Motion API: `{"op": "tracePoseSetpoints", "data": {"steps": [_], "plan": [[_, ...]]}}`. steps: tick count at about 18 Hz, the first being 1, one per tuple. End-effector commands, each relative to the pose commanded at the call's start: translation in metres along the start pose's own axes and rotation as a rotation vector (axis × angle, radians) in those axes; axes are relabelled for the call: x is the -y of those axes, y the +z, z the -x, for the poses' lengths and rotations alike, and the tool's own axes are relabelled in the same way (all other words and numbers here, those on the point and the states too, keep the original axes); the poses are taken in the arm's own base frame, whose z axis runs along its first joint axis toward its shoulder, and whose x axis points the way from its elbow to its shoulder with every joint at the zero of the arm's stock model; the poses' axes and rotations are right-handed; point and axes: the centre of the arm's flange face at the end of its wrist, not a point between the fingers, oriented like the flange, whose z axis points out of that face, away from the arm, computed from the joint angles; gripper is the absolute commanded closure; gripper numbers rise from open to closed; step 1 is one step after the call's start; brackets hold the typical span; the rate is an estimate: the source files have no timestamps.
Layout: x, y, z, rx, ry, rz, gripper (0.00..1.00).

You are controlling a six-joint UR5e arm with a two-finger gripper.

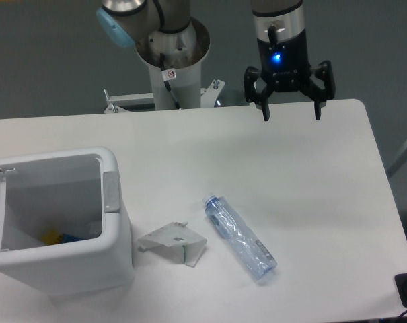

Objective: Place the trash in the trash can
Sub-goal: 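Move the open gripper down toward the crumpled white paper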

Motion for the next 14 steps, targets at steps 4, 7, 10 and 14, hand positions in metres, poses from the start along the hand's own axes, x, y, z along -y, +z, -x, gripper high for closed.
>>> {"op": "tracePoseSetpoints", "data": {"steps": [4,7,10,14], "plan": [[0.005,0.016,0.001,-0.01,-0.001,0.007,0.0],[0.029,0.041,-0.009,-0.011,-0.033,-0.027,0.0],[0.04,0.069,-0.017,-0.014,-0.1,-0.032,0.0],[0.065,0.103,-0.048,-0.064,-0.105,-0.023,0.0]]}}
